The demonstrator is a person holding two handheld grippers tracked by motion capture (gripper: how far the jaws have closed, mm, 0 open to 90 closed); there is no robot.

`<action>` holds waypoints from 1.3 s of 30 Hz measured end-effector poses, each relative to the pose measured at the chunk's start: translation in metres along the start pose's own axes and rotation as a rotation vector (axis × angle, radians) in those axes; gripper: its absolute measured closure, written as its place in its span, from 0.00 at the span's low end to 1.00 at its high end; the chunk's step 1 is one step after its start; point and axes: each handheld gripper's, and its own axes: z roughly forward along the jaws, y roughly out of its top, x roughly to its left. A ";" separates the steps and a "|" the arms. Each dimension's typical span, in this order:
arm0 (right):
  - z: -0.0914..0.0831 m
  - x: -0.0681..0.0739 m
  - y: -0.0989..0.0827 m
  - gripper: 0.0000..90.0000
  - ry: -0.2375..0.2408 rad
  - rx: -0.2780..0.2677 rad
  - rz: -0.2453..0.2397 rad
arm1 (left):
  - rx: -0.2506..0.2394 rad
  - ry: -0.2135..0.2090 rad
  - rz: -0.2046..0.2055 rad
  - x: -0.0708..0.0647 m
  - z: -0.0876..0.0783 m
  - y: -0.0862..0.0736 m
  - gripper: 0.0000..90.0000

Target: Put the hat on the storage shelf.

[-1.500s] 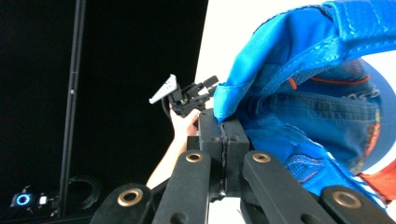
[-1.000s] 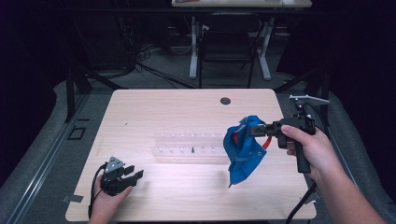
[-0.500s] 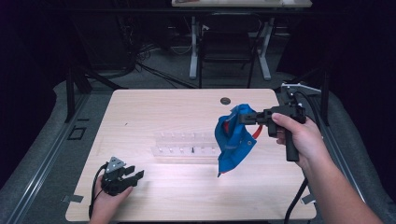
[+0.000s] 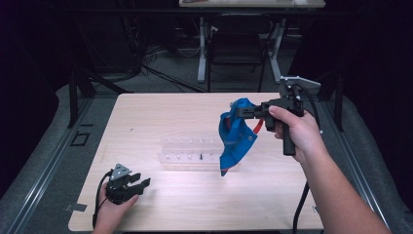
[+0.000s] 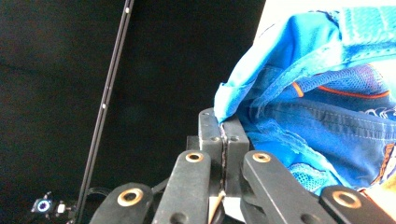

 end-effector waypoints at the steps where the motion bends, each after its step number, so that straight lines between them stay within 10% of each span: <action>1: 0.001 0.000 0.001 1.00 -0.001 -0.001 0.002 | 0.001 -0.001 -0.001 0.000 0.000 0.000 0.57; 14: 0.025 0.006 0.020 1.00 0.029 -0.016 -0.002 | -0.033 -0.027 0.006 -0.007 -0.003 0.004 0.57; 31: 0.042 0.007 0.026 1.00 0.027 -0.004 -0.004 | -0.185 -0.269 0.177 -0.094 -0.016 0.064 0.60; 39: 0.045 0.008 0.026 1.00 0.023 -0.010 -0.003 | -0.207 -0.296 0.273 -0.130 -0.014 0.085 0.62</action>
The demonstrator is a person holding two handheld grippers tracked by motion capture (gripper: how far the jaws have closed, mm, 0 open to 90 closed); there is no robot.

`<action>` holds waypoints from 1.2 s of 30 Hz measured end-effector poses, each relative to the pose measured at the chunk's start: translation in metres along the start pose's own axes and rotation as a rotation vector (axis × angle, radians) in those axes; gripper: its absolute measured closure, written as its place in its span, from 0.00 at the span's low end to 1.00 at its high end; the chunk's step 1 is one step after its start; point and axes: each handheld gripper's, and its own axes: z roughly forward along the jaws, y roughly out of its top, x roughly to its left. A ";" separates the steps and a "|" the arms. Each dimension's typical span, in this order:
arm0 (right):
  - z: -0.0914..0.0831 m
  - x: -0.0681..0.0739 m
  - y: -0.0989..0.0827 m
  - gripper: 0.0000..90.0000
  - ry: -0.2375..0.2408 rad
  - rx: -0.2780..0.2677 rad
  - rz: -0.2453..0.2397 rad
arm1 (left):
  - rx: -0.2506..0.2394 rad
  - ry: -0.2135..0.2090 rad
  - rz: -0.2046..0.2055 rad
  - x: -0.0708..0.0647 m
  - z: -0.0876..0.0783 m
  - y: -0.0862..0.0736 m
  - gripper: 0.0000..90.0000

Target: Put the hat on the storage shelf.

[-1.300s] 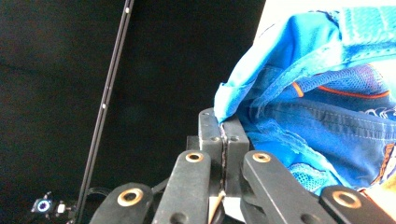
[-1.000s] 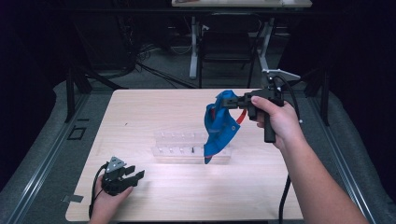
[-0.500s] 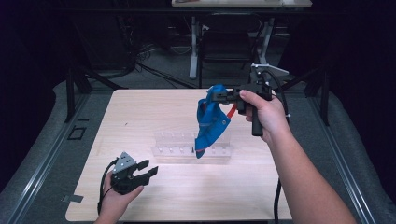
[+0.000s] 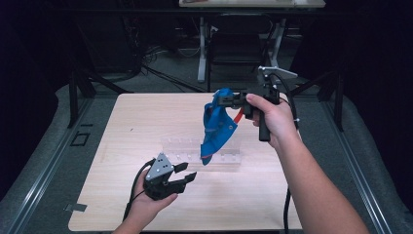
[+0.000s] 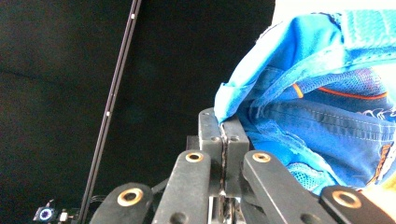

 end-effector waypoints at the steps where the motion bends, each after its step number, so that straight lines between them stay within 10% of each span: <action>1: 0.001 0.000 0.000 1.00 0.004 0.000 -0.001 | -0.003 -0.007 0.007 -0.003 0.002 0.005 0.63; 13: 0.007 0.002 0.000 1.00 0.008 0.008 -0.006 | -0.002 0.013 0.002 -0.008 0.025 0.021 0.72; 22: 0.012 0.002 0.000 1.00 0.016 0.014 -0.005 | 0.021 0.080 0.014 0.002 0.026 0.021 0.97; 36: 0.030 -0.007 -0.004 1.00 0.025 0.031 -0.002 | 0.049 0.150 0.034 0.016 0.025 0.012 0.98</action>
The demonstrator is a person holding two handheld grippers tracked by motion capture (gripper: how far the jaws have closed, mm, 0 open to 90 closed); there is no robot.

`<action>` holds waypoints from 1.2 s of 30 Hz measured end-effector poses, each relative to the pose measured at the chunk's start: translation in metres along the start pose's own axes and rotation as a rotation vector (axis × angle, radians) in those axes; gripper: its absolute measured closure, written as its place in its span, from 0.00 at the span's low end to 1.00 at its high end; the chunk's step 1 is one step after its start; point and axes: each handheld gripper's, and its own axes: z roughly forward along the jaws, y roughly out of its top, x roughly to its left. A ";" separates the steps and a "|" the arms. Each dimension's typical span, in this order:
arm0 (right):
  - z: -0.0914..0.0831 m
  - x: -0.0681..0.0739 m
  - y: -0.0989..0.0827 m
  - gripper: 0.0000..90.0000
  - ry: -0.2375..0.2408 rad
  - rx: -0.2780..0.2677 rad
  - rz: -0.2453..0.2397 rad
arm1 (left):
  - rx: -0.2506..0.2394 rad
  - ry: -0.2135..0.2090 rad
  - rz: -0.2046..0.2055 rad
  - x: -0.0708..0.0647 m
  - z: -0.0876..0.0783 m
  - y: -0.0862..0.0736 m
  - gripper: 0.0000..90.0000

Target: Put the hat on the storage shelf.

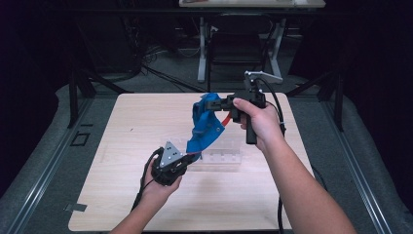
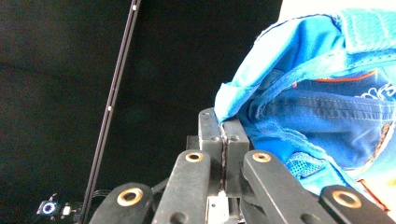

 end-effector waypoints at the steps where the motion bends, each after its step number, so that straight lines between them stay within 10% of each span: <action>1: 0.001 -0.002 0.000 1.00 0.001 0.002 0.002 | 0.002 0.001 0.001 0.001 0.000 -0.001 0.98; 36: 0.009 -0.023 0.000 0.97 -0.064 -0.003 0.018 | 0.027 0.008 -0.025 0.007 0.021 -0.022 0.98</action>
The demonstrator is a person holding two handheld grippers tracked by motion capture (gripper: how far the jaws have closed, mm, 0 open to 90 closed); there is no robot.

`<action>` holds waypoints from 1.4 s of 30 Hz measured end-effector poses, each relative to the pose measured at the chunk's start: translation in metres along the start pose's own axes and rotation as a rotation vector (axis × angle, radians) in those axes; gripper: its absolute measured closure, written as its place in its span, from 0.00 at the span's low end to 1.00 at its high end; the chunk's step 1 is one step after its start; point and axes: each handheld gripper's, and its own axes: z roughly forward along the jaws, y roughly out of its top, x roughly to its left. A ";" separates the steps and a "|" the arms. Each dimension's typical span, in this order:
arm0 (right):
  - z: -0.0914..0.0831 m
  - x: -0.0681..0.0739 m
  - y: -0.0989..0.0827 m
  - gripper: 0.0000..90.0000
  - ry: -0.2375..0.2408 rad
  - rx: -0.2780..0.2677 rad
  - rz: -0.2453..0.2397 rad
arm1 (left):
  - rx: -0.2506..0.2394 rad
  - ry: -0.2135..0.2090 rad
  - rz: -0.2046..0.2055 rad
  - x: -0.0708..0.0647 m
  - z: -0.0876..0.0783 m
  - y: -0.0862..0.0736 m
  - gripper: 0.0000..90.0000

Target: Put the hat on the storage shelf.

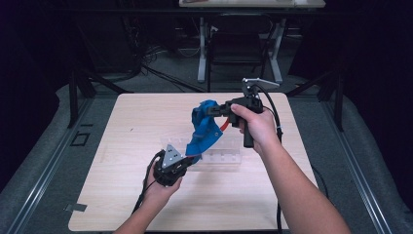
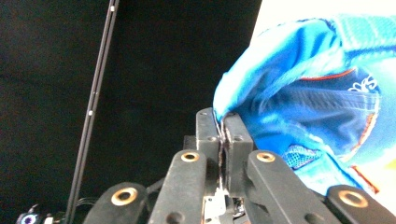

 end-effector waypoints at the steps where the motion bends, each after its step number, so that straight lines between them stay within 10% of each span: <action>1: -0.001 0.000 0.000 0.95 -0.016 -0.011 -0.012 | 0.005 0.002 -0.001 0.000 0.002 -0.001 0.98; 15: -0.022 -0.003 -0.003 0.86 -0.171 -0.067 -0.089 | 0.023 0.004 -0.020 0.000 0.011 -0.011 0.98; 42: -0.029 -0.002 -0.005 0.85 -0.202 -0.073 -0.124 | 0.028 0.004 -0.069 0.002 0.013 -0.014 0.98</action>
